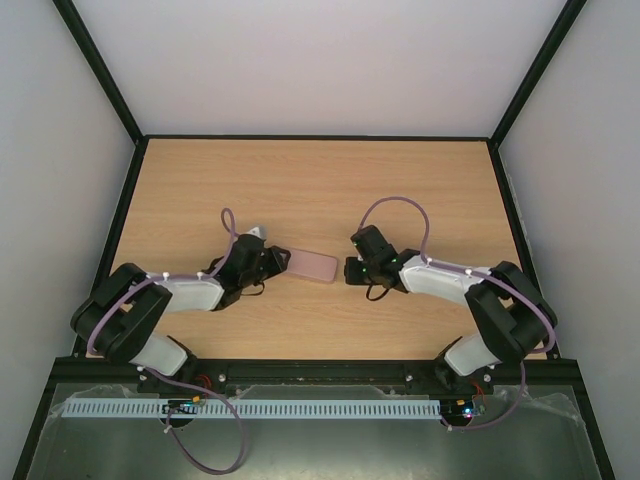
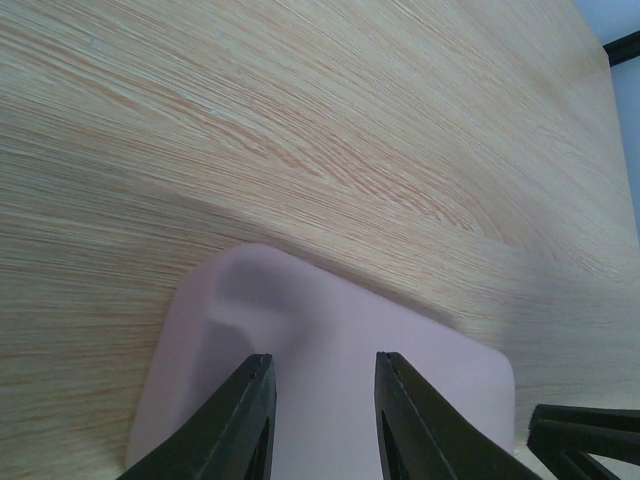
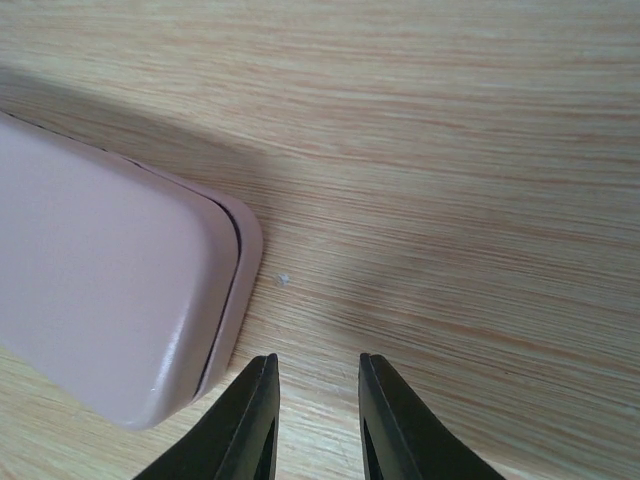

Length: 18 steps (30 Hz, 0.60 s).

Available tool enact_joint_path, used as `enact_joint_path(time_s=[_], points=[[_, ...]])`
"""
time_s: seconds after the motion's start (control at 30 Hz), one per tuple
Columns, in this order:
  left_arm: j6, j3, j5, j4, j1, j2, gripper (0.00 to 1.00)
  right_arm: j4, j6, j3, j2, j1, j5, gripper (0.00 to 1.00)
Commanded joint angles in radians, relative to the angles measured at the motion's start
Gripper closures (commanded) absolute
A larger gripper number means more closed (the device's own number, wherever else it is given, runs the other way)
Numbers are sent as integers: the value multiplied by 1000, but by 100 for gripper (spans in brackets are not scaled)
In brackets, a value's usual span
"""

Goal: Organize the sunglasses
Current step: Move the sunglasses case at the center of the board.

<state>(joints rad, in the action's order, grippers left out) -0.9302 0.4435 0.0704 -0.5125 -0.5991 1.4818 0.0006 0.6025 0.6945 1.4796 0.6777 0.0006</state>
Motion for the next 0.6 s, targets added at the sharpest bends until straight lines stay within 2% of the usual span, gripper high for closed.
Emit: enact_joint_path(time_s=[0.0, 0.33, 0.57], points=[[-15, -13, -36, 14, -36, -13, 69, -5, 4, 16, 58, -6, -11, 76], [-17, -13, -51, 41, -62, -58, 68, 24, 8, 85, 144, -6, -56, 77], [21, 26, -81, 183, -50, -232, 57, 15, 5, 128, 167, -6, -61, 77]])
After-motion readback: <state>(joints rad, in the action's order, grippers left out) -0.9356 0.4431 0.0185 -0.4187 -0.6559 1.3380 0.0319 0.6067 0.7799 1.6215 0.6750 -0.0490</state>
